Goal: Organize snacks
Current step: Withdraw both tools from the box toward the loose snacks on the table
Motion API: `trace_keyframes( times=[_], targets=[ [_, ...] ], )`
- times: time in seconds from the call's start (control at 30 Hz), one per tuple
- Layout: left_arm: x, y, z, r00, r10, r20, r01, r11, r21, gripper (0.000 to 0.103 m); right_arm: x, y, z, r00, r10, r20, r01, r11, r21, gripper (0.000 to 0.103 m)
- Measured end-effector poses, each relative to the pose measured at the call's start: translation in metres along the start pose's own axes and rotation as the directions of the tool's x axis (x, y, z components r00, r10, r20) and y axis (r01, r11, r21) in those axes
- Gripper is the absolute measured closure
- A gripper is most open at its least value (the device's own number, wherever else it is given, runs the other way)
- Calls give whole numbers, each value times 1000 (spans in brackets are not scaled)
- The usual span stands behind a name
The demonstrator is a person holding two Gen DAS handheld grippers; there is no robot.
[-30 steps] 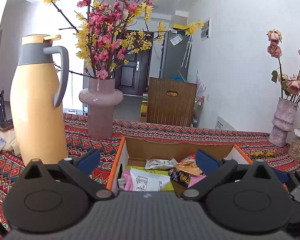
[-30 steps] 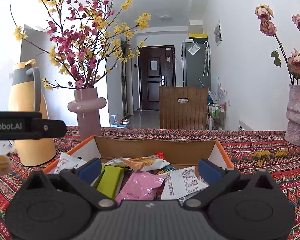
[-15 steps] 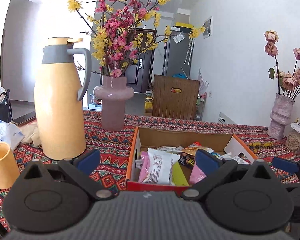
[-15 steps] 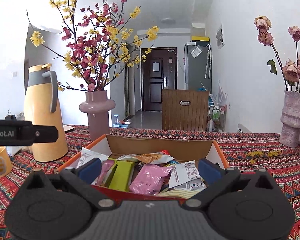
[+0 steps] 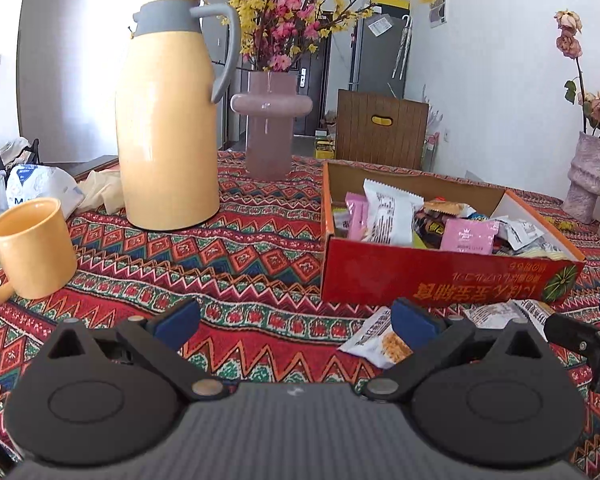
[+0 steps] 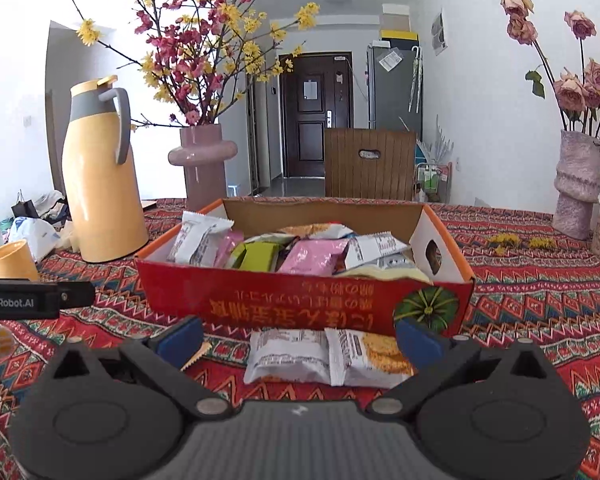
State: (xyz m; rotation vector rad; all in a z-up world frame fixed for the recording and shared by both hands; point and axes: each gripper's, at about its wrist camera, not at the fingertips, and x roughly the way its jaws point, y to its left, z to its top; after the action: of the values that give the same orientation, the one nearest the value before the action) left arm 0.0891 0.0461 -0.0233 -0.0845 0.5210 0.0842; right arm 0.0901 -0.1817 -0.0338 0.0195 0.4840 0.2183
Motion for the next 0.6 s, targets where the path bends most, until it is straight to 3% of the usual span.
trace_keyframes(
  times=[0.27, 0.6],
  targets=[
    [20, -2, -20, 1000, 3, -25, -3, 1000, 22, 0, 15, -7, -23, 997, -7, -78, 11, 999, 50, 0],
    [19, 0, -21, 999, -28, -16, 28, 1000, 11, 0, 21, -12, -25, 997, -18, -71, 24, 996, 90, 0]
  ],
)
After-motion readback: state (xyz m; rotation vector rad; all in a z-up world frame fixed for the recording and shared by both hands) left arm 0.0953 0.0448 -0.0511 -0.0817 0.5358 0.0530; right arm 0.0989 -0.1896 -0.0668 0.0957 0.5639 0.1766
